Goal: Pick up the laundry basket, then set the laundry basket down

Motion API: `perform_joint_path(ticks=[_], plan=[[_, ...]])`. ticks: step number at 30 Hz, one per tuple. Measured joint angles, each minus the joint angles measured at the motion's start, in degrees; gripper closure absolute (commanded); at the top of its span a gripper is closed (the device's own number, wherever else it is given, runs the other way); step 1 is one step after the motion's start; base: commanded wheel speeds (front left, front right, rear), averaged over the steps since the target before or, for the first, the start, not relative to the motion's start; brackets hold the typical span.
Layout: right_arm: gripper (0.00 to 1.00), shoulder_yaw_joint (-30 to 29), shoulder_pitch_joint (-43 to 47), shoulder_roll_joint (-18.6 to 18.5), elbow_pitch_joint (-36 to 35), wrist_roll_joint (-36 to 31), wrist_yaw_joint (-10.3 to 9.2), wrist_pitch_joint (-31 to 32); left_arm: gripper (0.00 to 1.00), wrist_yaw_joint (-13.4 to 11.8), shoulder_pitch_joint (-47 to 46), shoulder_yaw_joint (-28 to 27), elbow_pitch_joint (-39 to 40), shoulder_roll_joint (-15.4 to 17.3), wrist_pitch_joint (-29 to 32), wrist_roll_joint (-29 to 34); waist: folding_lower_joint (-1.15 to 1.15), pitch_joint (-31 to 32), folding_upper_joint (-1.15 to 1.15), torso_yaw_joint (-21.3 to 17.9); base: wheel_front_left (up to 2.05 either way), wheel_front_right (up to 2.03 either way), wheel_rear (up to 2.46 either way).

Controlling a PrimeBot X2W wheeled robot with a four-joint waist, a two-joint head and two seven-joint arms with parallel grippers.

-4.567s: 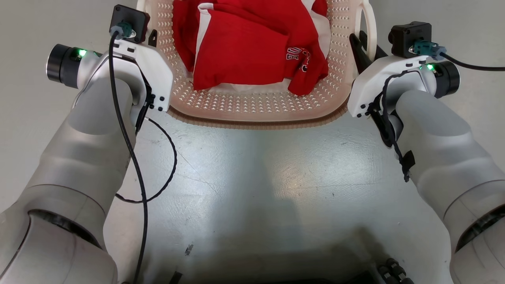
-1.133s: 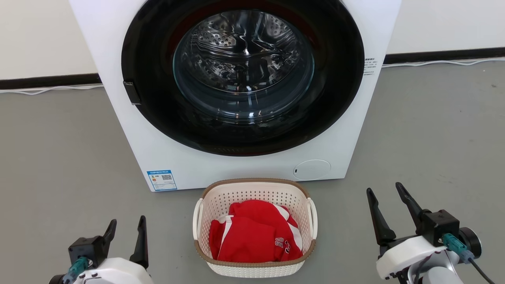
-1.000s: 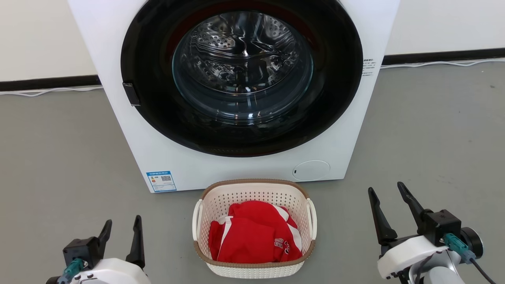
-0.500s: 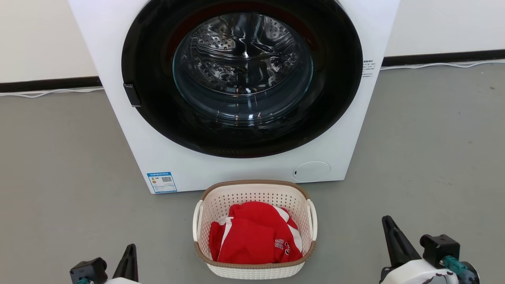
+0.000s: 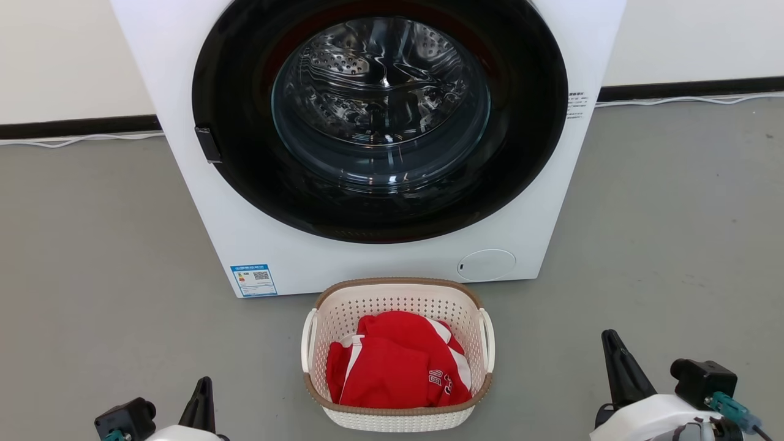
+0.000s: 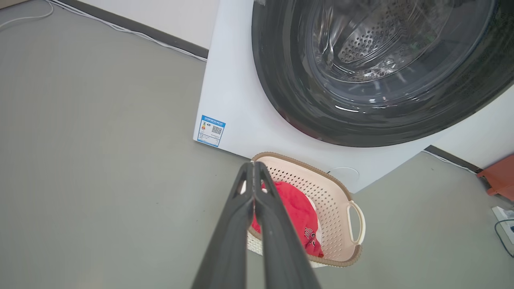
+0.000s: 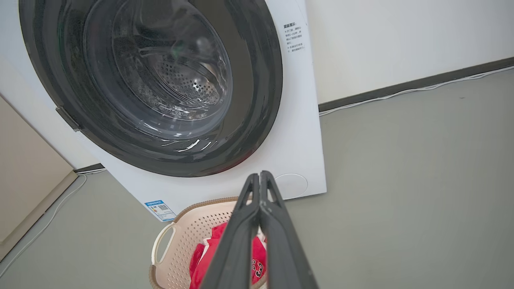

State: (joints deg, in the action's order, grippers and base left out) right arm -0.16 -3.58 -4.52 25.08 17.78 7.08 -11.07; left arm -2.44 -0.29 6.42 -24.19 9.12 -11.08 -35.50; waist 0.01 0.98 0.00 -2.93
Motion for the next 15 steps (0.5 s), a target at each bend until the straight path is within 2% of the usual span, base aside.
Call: perform_joint_path(ticks=[15], plan=[[1.0, -1.32, -0.01, 0.27, -1.04, 10.5, 0.0, 2.43, 1.0, 1.3, -0.1, -1.54, 1.11, -0.99, 2.58, -7.87, -0.01, -0.17, 0.0, 0.42, 0.0, 0.0, 0.0]])
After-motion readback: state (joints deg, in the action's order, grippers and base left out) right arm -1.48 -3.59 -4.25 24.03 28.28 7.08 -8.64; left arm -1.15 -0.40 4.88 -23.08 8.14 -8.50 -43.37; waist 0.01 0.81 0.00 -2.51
